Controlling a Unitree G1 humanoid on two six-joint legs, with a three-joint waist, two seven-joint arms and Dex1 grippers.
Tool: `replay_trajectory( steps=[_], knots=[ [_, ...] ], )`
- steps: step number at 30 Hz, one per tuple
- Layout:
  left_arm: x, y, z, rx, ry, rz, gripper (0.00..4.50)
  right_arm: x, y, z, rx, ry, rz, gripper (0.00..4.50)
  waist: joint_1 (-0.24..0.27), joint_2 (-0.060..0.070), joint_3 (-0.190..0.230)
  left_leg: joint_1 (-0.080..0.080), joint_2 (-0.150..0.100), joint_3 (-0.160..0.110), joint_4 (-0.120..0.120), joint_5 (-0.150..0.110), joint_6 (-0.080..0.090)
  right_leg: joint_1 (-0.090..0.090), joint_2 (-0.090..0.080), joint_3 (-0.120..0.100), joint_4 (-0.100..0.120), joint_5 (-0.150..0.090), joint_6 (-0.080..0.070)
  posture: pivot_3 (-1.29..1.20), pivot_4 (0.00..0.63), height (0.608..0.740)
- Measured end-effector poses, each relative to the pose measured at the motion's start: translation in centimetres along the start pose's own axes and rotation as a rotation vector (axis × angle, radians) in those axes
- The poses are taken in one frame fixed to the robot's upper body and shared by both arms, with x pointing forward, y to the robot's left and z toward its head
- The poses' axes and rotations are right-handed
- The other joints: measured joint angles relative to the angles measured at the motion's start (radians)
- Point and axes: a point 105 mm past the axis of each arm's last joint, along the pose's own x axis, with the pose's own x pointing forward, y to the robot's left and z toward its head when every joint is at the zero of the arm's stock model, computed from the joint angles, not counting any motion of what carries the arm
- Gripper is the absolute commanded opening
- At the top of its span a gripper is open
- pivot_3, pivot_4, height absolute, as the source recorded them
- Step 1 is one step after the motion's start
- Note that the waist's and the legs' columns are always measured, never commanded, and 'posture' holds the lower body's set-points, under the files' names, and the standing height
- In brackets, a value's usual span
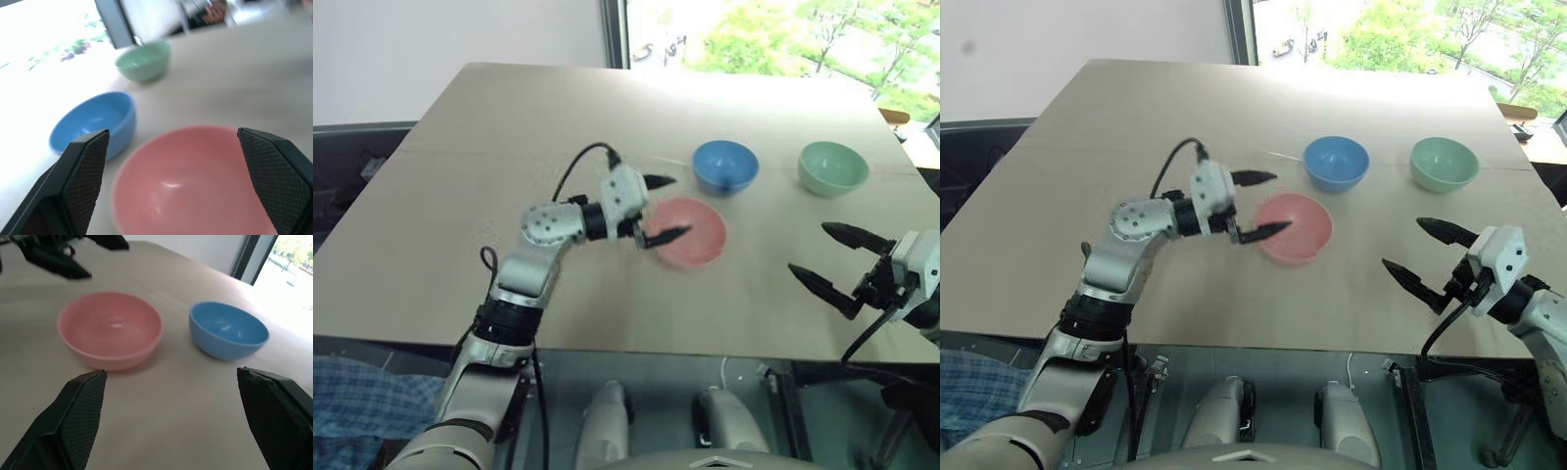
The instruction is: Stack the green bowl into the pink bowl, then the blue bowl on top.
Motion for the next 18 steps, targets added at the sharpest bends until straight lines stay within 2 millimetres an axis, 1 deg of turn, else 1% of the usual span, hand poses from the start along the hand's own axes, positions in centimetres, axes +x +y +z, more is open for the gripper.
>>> replay_trajectory(
  steps=[3,6,8,11,15,18],
  knots=[
    [-0.4,0.3,1.2,-0.087,-0.058,0.026,4.43,0.2,-1.4,-0.3,-0.021,0.049,-0.025,4.50,-0.002,0.000,0.000,0.000,0.000,0.000,0.001,0.000,0.000,0.000,0.000,0.000,0.000,0.000,0.000,0.00,0.150,0.740],
    [-1.0,0.0,2.4,-0.141,-0.112,0.005,4.43,0.7,-4.1,0.0,-0.106,0.099,-0.070,4.50,-0.005,0.000,0.000,0.000,0.000,0.000,0.002,0.000,0.000,0.001,0.000,0.000,0.000,0.000,0.000,0.00,0.150,0.740],
    [-1.4,-0.4,2.6,-0.171,-0.118,-0.026,4.43,1.2,-5.7,0.3,-0.168,0.122,-0.096,4.50,-0.005,0.001,0.000,0.001,0.000,0.000,0.002,0.000,0.000,0.001,0.000,0.000,0.001,0.000,0.000,0.00,0.150,0.740],
    [-2.1,-0.6,2.8,-0.191,-0.125,-0.036,4.43,2.0,-8.0,0.0,-0.248,0.186,-0.118,4.50,-0.006,0.001,0.000,0.000,0.000,0.000,0.002,0.000,0.000,0.001,0.000,0.000,0.000,0.000,0.000,0.00,0.150,0.740],
    [-3.0,-0.1,3.1,-0.169,-0.122,0.006,4.43,3.5,-10.3,-0.3,-0.314,0.255,-0.097,4.50,-0.008,0.001,0.000,0.000,0.000,0.000,0.002,0.000,0.000,0.001,0.000,0.000,0.000,0.000,0.000,0.00,0.150,0.740],
    [-3.3,-0.1,3.1,-0.156,-0.119,0.021,4.43,4.6,-11.3,-0.7,-0.352,0.300,-0.074,4.50,-0.006,0.002,0.001,0.000,0.000,0.000,0.002,0.000,0.000,0.000,0.000,0.000,0.000,0.000,0.000,0.00,0.150,0.740]
  ],
)
